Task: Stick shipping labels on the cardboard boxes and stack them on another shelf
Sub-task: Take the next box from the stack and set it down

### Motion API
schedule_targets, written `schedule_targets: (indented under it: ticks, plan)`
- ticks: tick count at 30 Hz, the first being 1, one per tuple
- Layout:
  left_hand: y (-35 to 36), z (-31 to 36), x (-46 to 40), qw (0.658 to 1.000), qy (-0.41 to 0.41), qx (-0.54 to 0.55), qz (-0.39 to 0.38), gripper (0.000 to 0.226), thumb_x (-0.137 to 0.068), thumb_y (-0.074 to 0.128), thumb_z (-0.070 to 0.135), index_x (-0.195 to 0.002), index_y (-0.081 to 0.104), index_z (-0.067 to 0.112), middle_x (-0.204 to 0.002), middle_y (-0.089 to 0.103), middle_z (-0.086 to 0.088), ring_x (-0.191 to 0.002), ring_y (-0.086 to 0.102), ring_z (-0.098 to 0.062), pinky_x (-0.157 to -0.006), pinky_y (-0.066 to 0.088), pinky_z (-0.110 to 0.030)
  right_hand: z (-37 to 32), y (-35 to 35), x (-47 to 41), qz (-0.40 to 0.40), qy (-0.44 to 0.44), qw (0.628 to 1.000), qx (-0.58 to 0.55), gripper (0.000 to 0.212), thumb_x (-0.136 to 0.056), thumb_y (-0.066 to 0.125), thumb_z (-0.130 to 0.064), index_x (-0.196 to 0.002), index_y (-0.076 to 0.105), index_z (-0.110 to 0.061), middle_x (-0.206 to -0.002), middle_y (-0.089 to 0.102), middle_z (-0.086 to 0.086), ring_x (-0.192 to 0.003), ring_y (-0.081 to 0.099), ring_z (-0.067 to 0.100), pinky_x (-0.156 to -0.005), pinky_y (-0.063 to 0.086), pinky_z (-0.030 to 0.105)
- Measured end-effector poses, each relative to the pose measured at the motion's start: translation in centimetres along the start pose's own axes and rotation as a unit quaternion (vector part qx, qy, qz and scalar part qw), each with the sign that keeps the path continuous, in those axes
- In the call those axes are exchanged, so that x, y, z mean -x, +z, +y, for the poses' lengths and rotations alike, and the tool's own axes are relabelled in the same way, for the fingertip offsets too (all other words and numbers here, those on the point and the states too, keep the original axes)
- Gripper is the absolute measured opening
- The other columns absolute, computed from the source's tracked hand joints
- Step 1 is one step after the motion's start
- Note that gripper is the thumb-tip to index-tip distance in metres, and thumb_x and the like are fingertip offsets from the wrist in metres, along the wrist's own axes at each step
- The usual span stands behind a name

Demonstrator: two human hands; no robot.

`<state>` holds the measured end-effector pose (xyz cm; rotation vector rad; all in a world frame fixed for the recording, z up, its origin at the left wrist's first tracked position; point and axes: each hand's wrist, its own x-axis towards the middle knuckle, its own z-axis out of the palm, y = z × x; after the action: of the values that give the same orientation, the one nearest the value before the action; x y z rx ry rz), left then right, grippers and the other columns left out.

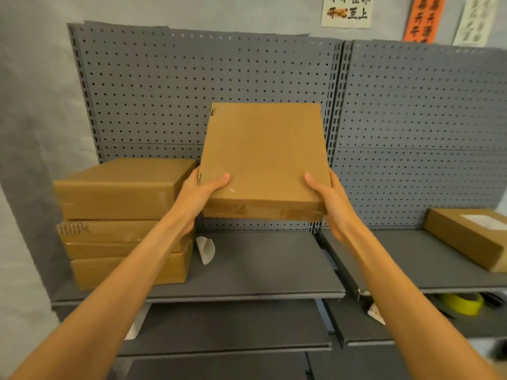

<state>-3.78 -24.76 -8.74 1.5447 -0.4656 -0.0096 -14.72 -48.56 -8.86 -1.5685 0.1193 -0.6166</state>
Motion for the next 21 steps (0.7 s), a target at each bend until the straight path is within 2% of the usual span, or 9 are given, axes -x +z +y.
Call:
schedule_targets:
  ticks: [4,7,9,12,18,21]
  plan:
    - [1.8,-2.6,0.5,0.999,-0.036,0.006,-0.02,0.07,-0.075,0.072,0.047,-0.136,0.045,0.025,-0.123,0.06,0.008,-0.11,0.058,-0.011,-0.095,0.045,-0.03,2.6,-1.9,0.7,0.013,0.033,0.999,0.005,0.065,-0.085,0.065,-0.039,-0.143,0.036,-0.029,-0.129,0.057,-0.009,-0.108,0.058,0.008,-0.083,0.049,0.028]
    - [3.2,-4.5,1.0,0.998,-0.058,0.008,-0.032,0.061,-0.081,0.069,0.041,-0.135,0.046,0.025,-0.123,0.06,0.007,-0.108,0.058,-0.011,-0.09,0.045,-0.027,5.2,-3.0,0.8,0.021,0.066,0.998,0.009,0.069,-0.083,0.067,-0.043,-0.143,0.036,-0.031,-0.13,0.057,-0.008,-0.11,0.058,0.012,-0.092,0.049,0.036]
    - [3.9,-5.7,1.2,0.996,-0.081,0.005,-0.029,0.06,-0.082,0.069,0.038,-0.136,0.045,0.024,-0.124,0.06,0.007,-0.109,0.058,-0.012,-0.089,0.045,-0.027,7.0,-3.7,0.7,0.016,0.09,0.996,0.015,0.078,-0.078,0.07,-0.049,-0.145,0.033,-0.033,-0.133,0.055,-0.008,-0.114,0.058,0.015,-0.099,0.047,0.043]
    - [4.5,-7.7,1.2,0.992,-0.124,-0.01,-0.021,0.063,-0.082,0.069,0.039,-0.137,0.044,0.022,-0.124,0.059,0.006,-0.109,0.057,-0.015,-0.089,0.045,-0.029,9.5,-4.4,0.5,0.006,0.127,0.992,0.01,0.084,-0.077,0.071,-0.049,-0.148,0.027,-0.036,-0.136,0.054,-0.009,-0.116,0.057,0.015,-0.102,0.046,0.044]
    - [5.2,-11.5,0.9,0.977,-0.207,-0.053,-0.003,0.068,-0.078,0.071,0.044,-0.135,0.046,0.016,-0.128,0.058,0.0,-0.111,0.056,-0.02,-0.096,0.045,-0.036,12.9,-4.7,0.2,0.001,0.2,0.98,0.013,0.065,-0.084,0.068,-0.037,-0.142,0.04,-0.03,-0.126,0.06,-0.003,-0.104,0.061,0.015,-0.082,0.051,0.032]
    - [6.0,-12.8,0.8,0.97,-0.237,-0.049,-0.007,0.065,-0.08,0.07,0.043,-0.133,0.046,0.014,-0.123,0.058,-0.001,-0.105,0.055,-0.019,-0.091,0.045,-0.033,13.8,-5.2,-0.1,0.007,0.222,0.975,0.025,0.062,-0.084,0.068,-0.036,-0.14,0.043,-0.029,-0.125,0.061,-0.001,-0.103,0.061,0.016,-0.076,0.051,0.031]
